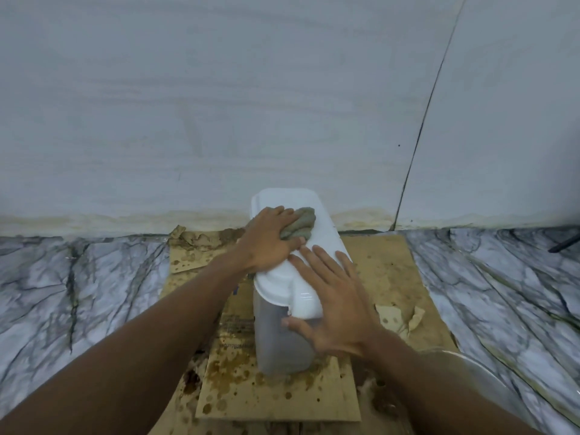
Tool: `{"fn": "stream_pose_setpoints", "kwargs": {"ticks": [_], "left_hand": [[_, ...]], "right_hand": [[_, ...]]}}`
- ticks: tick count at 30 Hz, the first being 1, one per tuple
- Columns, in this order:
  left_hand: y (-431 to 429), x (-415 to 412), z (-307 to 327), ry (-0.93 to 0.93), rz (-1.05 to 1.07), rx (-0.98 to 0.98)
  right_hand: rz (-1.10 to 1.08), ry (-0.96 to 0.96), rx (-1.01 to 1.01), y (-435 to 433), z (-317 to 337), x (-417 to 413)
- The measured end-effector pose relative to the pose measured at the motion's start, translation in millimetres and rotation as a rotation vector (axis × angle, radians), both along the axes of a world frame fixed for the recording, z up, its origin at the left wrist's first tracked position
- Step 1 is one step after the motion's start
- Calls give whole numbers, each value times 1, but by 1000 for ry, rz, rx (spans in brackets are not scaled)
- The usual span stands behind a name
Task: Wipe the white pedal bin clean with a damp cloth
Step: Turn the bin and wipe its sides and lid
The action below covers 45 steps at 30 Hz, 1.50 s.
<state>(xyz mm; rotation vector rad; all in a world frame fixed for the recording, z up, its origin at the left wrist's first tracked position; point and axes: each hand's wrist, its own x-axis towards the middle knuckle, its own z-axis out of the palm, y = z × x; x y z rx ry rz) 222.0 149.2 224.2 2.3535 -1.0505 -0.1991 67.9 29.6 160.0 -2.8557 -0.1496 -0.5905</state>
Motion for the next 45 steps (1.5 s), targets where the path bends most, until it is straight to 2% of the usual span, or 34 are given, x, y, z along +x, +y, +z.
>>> {"fn": "stream_pose_setpoints", "kwargs": {"ticks": [4, 7, 11, 14, 16, 20, 24, 28, 31, 37, 39, 43, 45], "left_hand": [[9, -20, -1, -1, 30, -70], [20, -40, -9, -70, 0, -190], [30, -55, -25, -33, 88, -353], [31, -46, -33, -28, 175, -461], [29, -37, -25, -4, 159, -529], [22, -1, -8, 60, 206, -588], [8, 34, -11, 75, 303, -751], [-9, 46, -29, -4, 415, -923], [-20, 53, -52, -111, 437, -897], [-34, 74, -100, -263, 286, -780], [-34, 67, -111, -373, 258, -664], [-32, 58, -132, -749, 157, -309], [-34, 67, -124, -816, 154, -279]], "right_hand": [[111, -4, 83, -19, 3, -13], [96, -24, 88, -18, -1, -18], [68, 13, 37, -15, -3, -5], [77, 25, 20, -14, 2, 10], [76, 8, 13, -15, 8, 22], [66, 15, 18, -23, 31, 57], [69, 18, 86, -34, 59, 97], [40, 20, 212, -47, 74, 137], [36, -14, 315, -58, 80, 161], [11, -79, 404, -76, 78, 194], [0, -85, 425, -75, 77, 200], [-11, -84, 429, -71, 77, 203], [-16, -86, 426, -66, 78, 204]]}}
